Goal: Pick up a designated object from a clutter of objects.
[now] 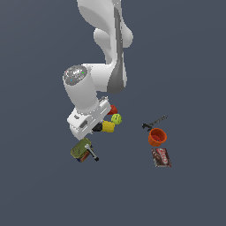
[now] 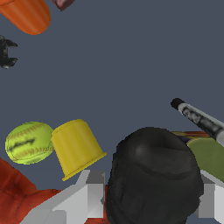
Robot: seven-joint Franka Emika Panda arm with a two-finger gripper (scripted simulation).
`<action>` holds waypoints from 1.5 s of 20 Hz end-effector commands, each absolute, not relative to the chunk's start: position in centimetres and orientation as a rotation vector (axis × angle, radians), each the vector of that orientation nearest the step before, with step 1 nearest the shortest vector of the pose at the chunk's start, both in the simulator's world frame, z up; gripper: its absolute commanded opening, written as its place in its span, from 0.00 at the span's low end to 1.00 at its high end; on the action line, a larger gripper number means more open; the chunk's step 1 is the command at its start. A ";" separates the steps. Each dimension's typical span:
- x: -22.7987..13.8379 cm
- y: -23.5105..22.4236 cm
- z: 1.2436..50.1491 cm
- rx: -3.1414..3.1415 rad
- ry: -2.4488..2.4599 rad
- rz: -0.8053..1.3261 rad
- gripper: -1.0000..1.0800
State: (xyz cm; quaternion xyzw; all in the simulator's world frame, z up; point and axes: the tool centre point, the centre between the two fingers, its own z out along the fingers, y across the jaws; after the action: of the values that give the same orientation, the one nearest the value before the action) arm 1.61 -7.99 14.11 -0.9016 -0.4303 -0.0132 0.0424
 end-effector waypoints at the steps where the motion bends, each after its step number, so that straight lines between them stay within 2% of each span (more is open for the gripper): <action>1: 2.0 -6.0 16.9 -2.760 -1.319 -0.045 0.00; 17: 4.0 5.5 32.4 -2.755 -1.314 -0.041 0.00; 23: 4.7 7.8 35.7 -2.755 -1.311 -0.041 0.00; 30: 5.1 8.8 37.2 -2.755 -1.310 -0.041 0.00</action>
State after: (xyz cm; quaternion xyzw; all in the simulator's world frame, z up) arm 4.97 8.70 36.62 -0.9020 -0.4291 -0.0107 0.0464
